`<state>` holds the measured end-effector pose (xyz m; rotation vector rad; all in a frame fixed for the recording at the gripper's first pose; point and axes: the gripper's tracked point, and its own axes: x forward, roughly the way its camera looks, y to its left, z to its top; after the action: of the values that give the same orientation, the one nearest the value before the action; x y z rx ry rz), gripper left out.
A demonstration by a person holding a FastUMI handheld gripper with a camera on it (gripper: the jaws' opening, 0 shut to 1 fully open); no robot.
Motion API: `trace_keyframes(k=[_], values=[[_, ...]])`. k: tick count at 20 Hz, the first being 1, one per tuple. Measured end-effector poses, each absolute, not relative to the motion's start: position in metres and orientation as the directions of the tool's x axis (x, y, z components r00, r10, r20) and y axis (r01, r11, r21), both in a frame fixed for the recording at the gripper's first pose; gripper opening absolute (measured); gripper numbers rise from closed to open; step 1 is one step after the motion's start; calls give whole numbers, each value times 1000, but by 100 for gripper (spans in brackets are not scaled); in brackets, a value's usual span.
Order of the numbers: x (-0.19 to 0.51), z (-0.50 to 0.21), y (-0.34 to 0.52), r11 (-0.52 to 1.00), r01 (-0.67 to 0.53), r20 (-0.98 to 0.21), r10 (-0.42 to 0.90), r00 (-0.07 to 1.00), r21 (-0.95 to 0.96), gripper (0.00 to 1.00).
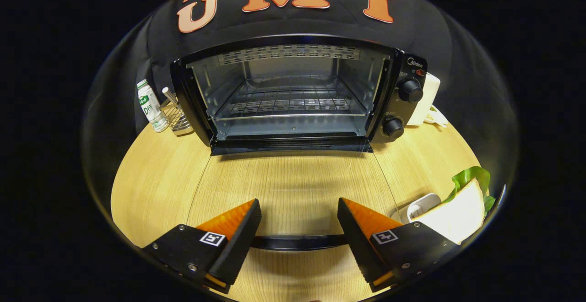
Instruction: Open the toaster oven, put the food inside, and close the toaster oven door.
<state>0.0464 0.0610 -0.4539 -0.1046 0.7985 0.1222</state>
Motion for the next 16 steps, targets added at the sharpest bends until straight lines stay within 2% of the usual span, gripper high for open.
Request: trace_keyframes(k=[6, 13, 16], values=[[42, -405, 56, 969, -240, -724, 206, 658, 58, 99], [33, -341, -36, 931, -364, -793, 252, 555, 40, 99], [25, -329, -80, 934, -348, -836, 257, 486, 85, 99]])
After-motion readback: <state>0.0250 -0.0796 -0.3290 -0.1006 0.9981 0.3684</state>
